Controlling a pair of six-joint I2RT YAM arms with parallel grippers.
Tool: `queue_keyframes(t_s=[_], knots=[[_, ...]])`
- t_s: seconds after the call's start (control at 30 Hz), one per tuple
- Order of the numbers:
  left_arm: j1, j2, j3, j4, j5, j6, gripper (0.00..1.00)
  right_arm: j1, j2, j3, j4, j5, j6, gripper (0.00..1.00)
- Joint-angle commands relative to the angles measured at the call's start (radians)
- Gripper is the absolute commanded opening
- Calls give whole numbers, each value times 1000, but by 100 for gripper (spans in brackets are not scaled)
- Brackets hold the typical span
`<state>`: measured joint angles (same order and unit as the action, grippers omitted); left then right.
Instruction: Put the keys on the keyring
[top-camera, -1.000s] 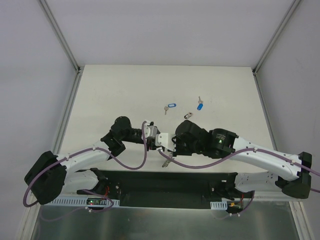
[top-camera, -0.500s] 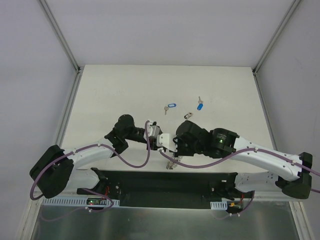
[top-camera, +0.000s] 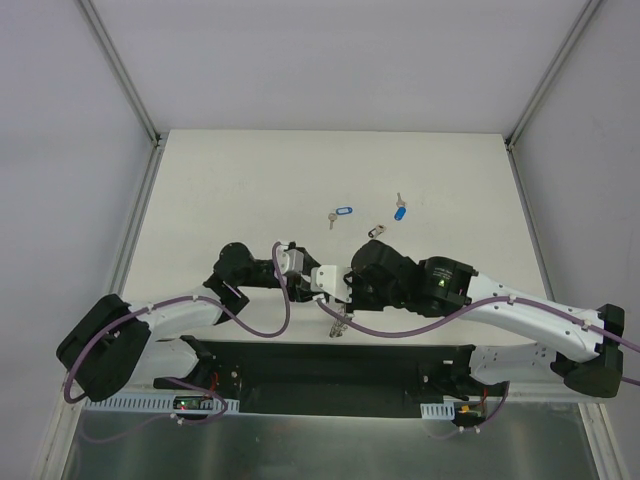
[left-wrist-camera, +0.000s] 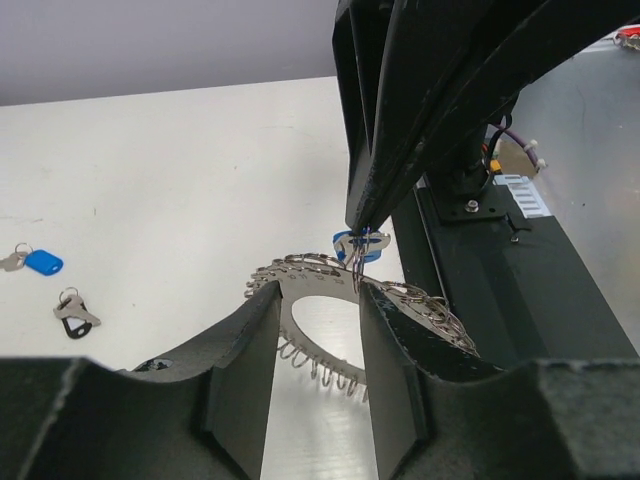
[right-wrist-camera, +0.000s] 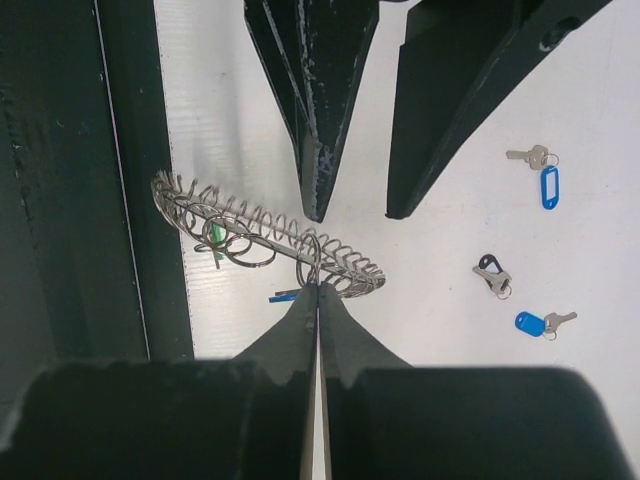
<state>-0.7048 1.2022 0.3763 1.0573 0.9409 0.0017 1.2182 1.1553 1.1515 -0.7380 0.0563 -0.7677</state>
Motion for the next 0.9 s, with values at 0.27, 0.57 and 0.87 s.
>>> queue_keyframes(t_s=[0.27, 0.57, 0.87], knots=[[22, 115, -1, 309, 131, -160, 40, 4, -28, 37, 74, -9, -4, 1], [21, 151, 16, 336, 134, -190, 37, 4, -29, 37, 74, -15, 1, 1], [19, 174, 29, 363, 147, -230, 28, 6, -26, 40, 74, -15, 1, 1]])
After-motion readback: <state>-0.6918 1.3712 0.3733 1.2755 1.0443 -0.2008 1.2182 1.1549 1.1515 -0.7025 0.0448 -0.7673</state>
